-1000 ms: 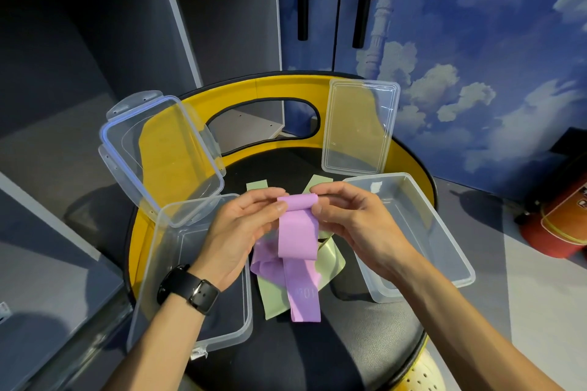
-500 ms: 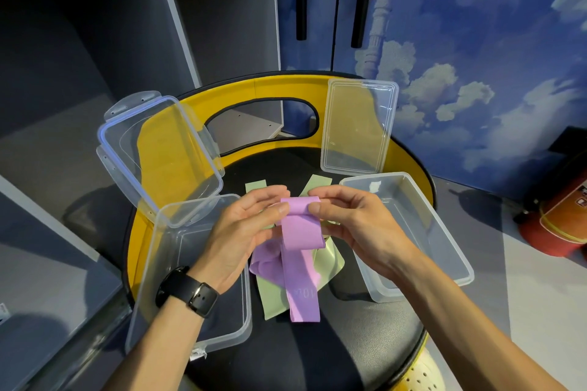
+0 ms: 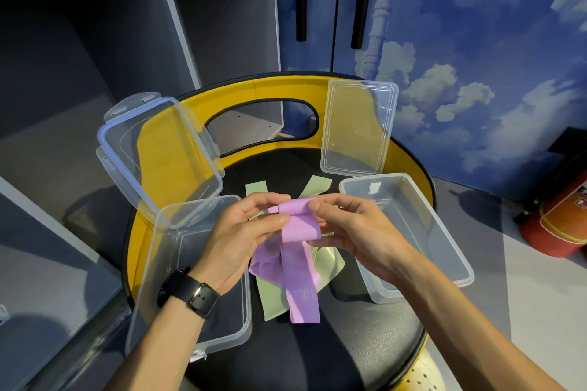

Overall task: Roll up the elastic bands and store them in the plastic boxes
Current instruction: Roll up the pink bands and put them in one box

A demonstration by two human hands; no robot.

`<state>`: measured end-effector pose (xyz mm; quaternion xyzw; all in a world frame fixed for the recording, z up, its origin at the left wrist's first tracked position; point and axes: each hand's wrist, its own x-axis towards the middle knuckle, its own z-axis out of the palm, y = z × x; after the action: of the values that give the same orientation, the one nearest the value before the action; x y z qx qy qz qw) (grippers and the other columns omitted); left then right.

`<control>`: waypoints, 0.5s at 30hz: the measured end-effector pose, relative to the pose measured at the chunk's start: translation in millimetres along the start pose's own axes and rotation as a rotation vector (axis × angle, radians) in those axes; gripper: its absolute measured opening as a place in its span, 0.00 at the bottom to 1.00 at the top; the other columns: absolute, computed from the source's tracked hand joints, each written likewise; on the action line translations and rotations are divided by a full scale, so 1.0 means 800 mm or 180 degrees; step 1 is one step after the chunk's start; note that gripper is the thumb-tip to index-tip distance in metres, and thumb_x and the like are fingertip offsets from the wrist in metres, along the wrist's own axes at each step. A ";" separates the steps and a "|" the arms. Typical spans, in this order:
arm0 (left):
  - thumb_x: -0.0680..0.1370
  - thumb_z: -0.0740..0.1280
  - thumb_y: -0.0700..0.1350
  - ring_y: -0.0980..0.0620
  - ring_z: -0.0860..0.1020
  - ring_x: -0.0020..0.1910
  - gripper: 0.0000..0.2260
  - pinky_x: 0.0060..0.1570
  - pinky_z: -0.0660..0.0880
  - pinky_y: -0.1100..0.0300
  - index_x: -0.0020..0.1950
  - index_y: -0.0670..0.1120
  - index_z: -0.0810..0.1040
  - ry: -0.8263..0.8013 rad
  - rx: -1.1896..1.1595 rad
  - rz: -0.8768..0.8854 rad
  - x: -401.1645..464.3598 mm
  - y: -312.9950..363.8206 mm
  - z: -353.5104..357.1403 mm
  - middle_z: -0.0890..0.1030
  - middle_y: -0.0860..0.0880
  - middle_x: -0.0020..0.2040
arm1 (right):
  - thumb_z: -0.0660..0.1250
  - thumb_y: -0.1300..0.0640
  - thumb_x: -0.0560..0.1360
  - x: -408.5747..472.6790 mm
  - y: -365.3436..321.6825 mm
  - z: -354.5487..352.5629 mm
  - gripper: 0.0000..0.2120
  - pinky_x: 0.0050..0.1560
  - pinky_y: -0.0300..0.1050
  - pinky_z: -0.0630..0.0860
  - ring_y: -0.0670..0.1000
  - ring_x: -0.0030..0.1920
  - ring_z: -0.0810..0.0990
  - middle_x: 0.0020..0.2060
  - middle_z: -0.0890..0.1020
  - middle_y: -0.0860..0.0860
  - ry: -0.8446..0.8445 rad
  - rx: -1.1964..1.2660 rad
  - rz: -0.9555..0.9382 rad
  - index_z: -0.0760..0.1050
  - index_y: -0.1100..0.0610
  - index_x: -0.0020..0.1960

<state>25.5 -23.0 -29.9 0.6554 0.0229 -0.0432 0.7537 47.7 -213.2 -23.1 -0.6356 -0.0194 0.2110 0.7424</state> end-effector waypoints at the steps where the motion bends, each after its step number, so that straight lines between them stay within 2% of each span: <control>1: 0.74 0.67 0.31 0.53 0.83 0.51 0.12 0.47 0.81 0.61 0.53 0.45 0.81 -0.0008 -0.0008 -0.0007 0.000 0.000 0.000 0.84 0.50 0.52 | 0.69 0.58 0.76 0.000 0.000 0.000 0.08 0.49 0.50 0.81 0.52 0.44 0.84 0.45 0.85 0.55 -0.0006 0.0005 -0.0004 0.81 0.60 0.53; 4: 0.74 0.68 0.33 0.50 0.83 0.53 0.13 0.50 0.80 0.58 0.56 0.43 0.80 -0.0113 -0.0170 -0.0070 0.000 0.000 -0.001 0.83 0.47 0.54 | 0.68 0.63 0.76 0.000 -0.002 -0.001 0.08 0.44 0.43 0.81 0.51 0.44 0.84 0.45 0.85 0.56 -0.0048 0.0116 -0.0042 0.79 0.62 0.54; 8: 0.71 0.69 0.42 0.49 0.83 0.52 0.16 0.51 0.80 0.58 0.59 0.44 0.79 -0.0151 -0.0306 -0.0166 0.001 0.000 0.001 0.84 0.47 0.53 | 0.68 0.68 0.75 0.000 -0.003 -0.001 0.09 0.43 0.41 0.81 0.52 0.45 0.85 0.45 0.85 0.57 -0.0076 0.0333 -0.0052 0.78 0.62 0.54; 11: 0.74 0.68 0.37 0.50 0.84 0.49 0.11 0.47 0.81 0.60 0.56 0.43 0.80 -0.0057 -0.0211 -0.0164 0.002 -0.001 0.001 0.85 0.47 0.50 | 0.67 0.70 0.74 -0.001 -0.003 -0.001 0.11 0.45 0.43 0.81 0.54 0.46 0.85 0.45 0.85 0.57 -0.0121 0.0388 -0.0044 0.78 0.62 0.55; 15: 0.75 0.68 0.35 0.49 0.83 0.50 0.11 0.47 0.80 0.61 0.55 0.44 0.81 -0.0031 0.0015 -0.0089 0.002 -0.003 -0.002 0.85 0.47 0.50 | 0.68 0.70 0.73 -0.001 -0.003 0.000 0.11 0.47 0.45 0.82 0.54 0.46 0.85 0.46 0.85 0.58 -0.0168 0.0501 -0.0009 0.78 0.62 0.54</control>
<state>27.0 -21.5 -32.8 0.6566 0.0284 -0.0569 0.7516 47.7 -214.0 -20.4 -0.5694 -0.0232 0.2275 0.7896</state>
